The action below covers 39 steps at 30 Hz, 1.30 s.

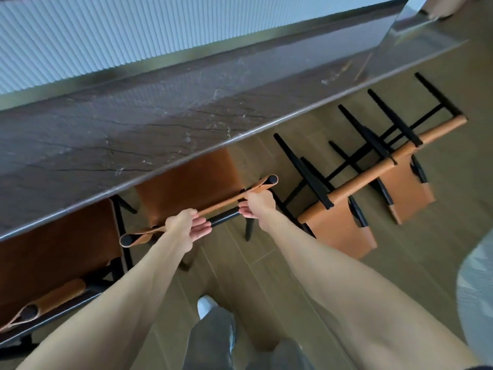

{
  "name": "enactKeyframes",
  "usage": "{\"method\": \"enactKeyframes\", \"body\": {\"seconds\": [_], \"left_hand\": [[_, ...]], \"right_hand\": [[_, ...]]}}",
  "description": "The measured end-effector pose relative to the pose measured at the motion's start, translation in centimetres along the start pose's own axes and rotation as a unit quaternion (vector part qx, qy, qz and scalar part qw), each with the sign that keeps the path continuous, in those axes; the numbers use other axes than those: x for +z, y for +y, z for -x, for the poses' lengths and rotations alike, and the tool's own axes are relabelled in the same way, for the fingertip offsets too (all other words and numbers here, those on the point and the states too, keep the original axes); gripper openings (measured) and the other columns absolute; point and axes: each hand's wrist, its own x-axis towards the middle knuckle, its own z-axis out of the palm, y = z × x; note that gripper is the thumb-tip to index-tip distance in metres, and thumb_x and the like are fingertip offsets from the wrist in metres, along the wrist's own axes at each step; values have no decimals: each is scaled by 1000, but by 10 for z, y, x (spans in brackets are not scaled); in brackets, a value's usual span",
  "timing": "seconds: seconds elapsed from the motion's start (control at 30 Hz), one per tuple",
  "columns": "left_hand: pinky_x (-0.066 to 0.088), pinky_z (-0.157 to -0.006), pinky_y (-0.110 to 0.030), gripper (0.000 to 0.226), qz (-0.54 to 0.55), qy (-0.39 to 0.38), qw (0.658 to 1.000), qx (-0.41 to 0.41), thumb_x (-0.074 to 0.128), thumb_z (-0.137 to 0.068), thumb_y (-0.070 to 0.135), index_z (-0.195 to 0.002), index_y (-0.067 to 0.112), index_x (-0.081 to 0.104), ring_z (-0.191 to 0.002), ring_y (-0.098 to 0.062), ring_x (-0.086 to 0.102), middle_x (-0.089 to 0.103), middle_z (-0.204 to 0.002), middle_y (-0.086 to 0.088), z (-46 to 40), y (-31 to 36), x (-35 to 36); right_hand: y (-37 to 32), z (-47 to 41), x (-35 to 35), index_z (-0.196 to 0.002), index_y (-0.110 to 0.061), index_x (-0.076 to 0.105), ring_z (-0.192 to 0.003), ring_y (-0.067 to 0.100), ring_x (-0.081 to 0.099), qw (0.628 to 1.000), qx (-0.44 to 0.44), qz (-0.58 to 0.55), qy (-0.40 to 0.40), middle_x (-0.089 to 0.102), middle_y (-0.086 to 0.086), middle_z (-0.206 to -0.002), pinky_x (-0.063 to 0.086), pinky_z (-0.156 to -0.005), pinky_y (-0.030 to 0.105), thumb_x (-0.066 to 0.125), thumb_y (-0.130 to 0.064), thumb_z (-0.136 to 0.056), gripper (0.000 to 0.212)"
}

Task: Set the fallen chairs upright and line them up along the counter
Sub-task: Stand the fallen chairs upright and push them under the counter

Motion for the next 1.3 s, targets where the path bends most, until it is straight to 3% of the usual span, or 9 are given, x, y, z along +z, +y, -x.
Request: {"method": "enactKeyframes", "body": {"seconds": [0.07, 0.17, 0.27, 0.4, 0.53, 0.73, 0.93, 1.07, 1.3], "left_hand": [[58, -78, -45, 14, -32, -42, 998, 39, 55, -100, 3, -106, -8, 61, -91, -38, 70, 67, -93, -25, 22, 3, 26], [60, -70, -41, 15, -76, -103, 988, 91, 55, -101, 6, -102, -5, 64, -87, -34, 71, 70, -97, -24, 57, -6, 68], [63, -60, -35, 19, -124, -148, 973, 128, 53, -102, 8, -110, -4, 64, -85, -32, 73, 72, -99, -23, 88, -36, 112], [64, -68, -39, 19, -180, -179, 955, 152, 57, -100, 10, -109, -3, 68, -85, -32, 74, 73, -96, -21, 136, -119, 169], [63, -68, -39, 19, -162, -237, 950, 121, 58, -99, 12, -105, -4, 67, -83, -32, 71, 72, -95, -20, 185, -206, 245], [60, -57, -34, 15, -177, -340, 914, 136, 61, -96, 15, -96, 2, 68, -65, -24, 74, 75, -72, -11, 266, -292, 364], [59, -55, -32, 14, -239, -355, 891, 152, 63, -94, 13, -97, 1, 69, -66, -25, 72, 73, -80, -15, 288, -335, 437], [60, -58, -35, 14, -223, -326, 910, 125, 60, -96, 12, -97, -1, 67, -68, -28, 69, 70, -79, -15, 280, -356, 499], [60, -65, -37, 14, -147, -349, 922, 76, 58, -96, 11, -88, 1, 64, -68, -26, 64, 64, -78, -13, 305, -390, 677]], "right_hand": [[3, 12, -24, -116, 0, 69, -83, 26, 75, 999, -37, -5, -4, 76, 16, -104, 64, -81, 36, 50, -13, -99, 29], [17, 31, -72, -101, -7, 72, -85, 25, 73, 995, -94, -16, -7, 77, 16, -104, 62, -89, 40, 54, -18, -99, 21], [46, 44, -135, -87, -16, 70, -91, 25, 74, 989, -151, 6, 2, 77, 10, -99, 59, -92, 42, 56, -24, -100, 21], [112, 60, -242, -81, -17, 69, -82, 21, 69, 988, -157, -6, 13, 76, 10, -95, 58, -85, 40, 57, -26, -100, 23], [176, 78, -353, -87, -11, 72, -73, 15, 68, 986, -153, -16, 59, 76, 8, -92, 56, -70, 31, 59, -32, -97, 27], [224, 98, -498, -95, -9, 73, -87, 26, 71, 979, -127, -71, 146, 76, 9, -98, 60, -81, 44, 60, -31, -98, 26], [255, 100, -585, -95, -7, 74, -81, 23, 71, 972, -125, -66, 190, 77, 11, -95, 59, -82, 41, 59, -33, -93, 30], [259, 83, -642, -93, -16, 74, -86, 18, 71, 974, -126, -12, 187, 76, 2, -92, 59, -87, 40, 59, -37, -93, 26], [222, 29, -774, -99, -6, 74, -83, 20, 68, 967, -129, -46, 214, 76, 13, -101, 59, -85, 42, 59, -31, -98, 30]]}}
